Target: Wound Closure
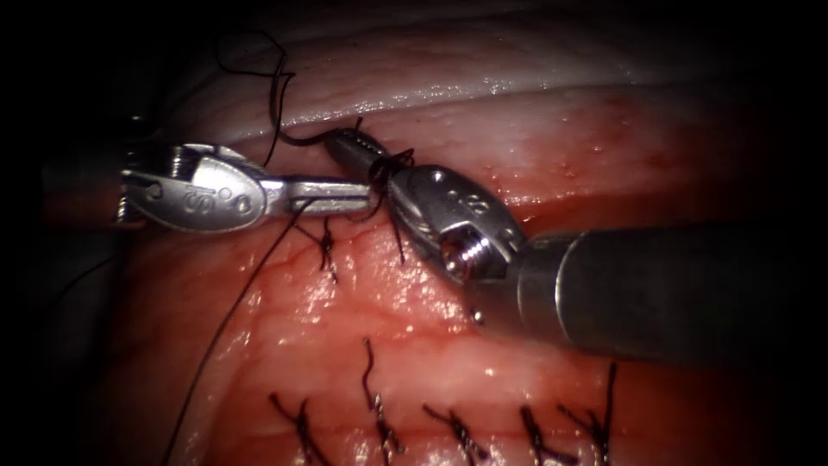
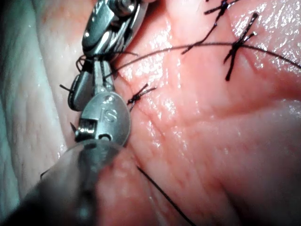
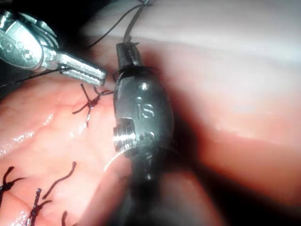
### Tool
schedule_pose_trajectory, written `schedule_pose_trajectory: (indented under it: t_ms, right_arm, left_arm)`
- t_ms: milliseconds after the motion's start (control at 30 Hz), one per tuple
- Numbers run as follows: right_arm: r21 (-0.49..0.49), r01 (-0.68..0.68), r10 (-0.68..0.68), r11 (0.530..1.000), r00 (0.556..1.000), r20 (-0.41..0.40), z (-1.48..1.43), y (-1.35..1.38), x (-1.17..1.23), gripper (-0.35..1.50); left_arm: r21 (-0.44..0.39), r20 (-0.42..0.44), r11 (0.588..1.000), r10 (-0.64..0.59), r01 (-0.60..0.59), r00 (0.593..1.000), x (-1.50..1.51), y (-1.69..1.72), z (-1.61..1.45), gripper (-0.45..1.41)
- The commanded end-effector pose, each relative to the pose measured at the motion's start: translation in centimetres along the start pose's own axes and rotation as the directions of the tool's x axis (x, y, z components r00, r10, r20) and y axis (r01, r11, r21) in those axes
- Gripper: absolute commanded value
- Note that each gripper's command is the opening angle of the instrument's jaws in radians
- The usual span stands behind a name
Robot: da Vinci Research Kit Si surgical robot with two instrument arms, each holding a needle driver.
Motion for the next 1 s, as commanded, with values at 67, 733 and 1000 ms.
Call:
schedule_pose_trajectory:
  t_ms: [67,733,1000]
  right_arm:
    - [0.01,0.01,-0.01,1.0,1.0,-0.007,-0.12,-0.05,-0.1,-0.35]
    - [-0.013,0.125,-0.124,0.992,0.99,0.066,-0.94,-0.36,-0.33,-0.35]
    - [-0.004,0.137,-0.136,0.991,0.987,0.084,-1.16,-0.37,-0.32,-0.35]
  left_arm:
    - [0.005,0.008,1.0,0.0,0.0,1.0,-0.07,-0.04,0.05,-0.45]
    - [0.102,0.037,0.993,-0.056,0.052,0.998,-0.21,-1.31,0.14,-0.45]
    - [0.136,0.045,0.989,-0.067,0.06,0.997,-0.34,-1.88,0.2,-0.45]
